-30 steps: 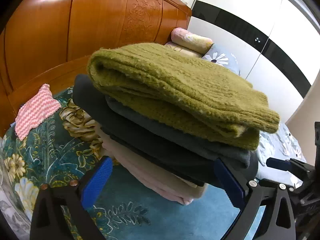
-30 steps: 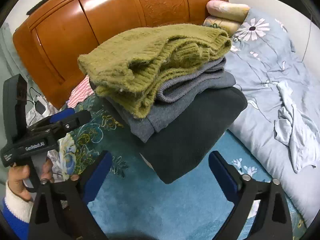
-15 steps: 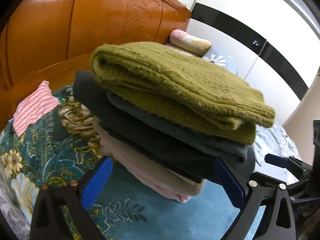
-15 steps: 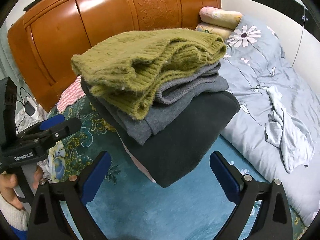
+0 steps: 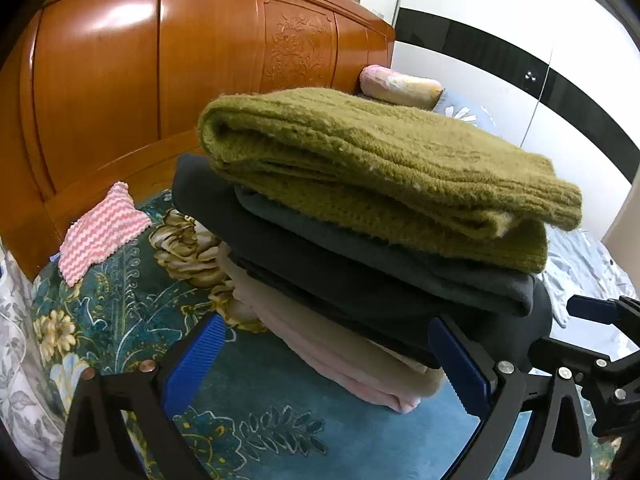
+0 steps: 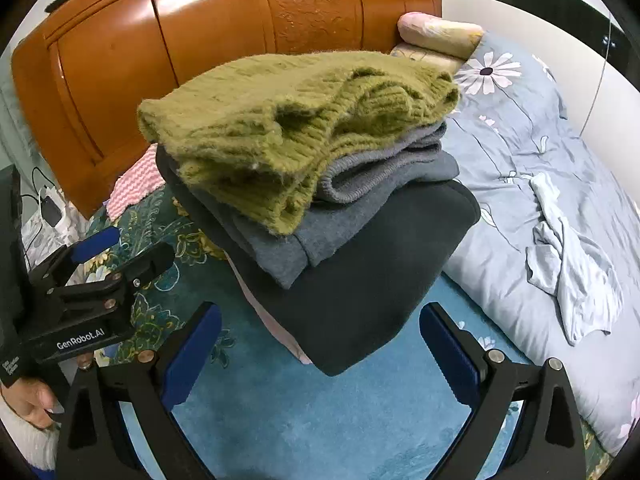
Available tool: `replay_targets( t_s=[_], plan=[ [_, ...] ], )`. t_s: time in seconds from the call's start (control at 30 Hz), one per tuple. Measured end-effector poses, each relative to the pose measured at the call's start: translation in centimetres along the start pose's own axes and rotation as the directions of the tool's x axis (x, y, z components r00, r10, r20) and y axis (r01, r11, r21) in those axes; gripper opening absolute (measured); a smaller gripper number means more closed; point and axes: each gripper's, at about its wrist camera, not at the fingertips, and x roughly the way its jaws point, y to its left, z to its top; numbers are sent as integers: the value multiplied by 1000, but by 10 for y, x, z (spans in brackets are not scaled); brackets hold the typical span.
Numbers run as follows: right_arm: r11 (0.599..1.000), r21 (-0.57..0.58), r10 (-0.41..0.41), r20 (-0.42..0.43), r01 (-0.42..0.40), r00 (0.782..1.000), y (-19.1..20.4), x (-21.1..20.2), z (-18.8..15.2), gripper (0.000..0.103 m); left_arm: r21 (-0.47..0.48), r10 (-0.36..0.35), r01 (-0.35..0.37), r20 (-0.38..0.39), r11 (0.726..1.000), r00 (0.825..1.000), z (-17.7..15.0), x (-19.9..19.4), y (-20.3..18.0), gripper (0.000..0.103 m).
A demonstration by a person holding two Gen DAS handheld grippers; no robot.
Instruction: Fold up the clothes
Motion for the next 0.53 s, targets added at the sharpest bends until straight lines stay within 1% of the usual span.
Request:
replay_targets(
  t_s=[0.13,0.4,0.53],
  plan=[
    [1000,-1,-2,-5,2,1000,1,2,0,100,14,20,-20,23,1000,1000,-1,1,-2,103],
    [1000,-8,3,-16,-3,1000,2,5,0,100,1,8,-8,4,1000,1000,-4,7,0,103],
    [1000,-13,3,-13,-3,1000,4,4,-1,100,19,7,-8,11,1000,1000,-4,7,-2,103]
  ],
)
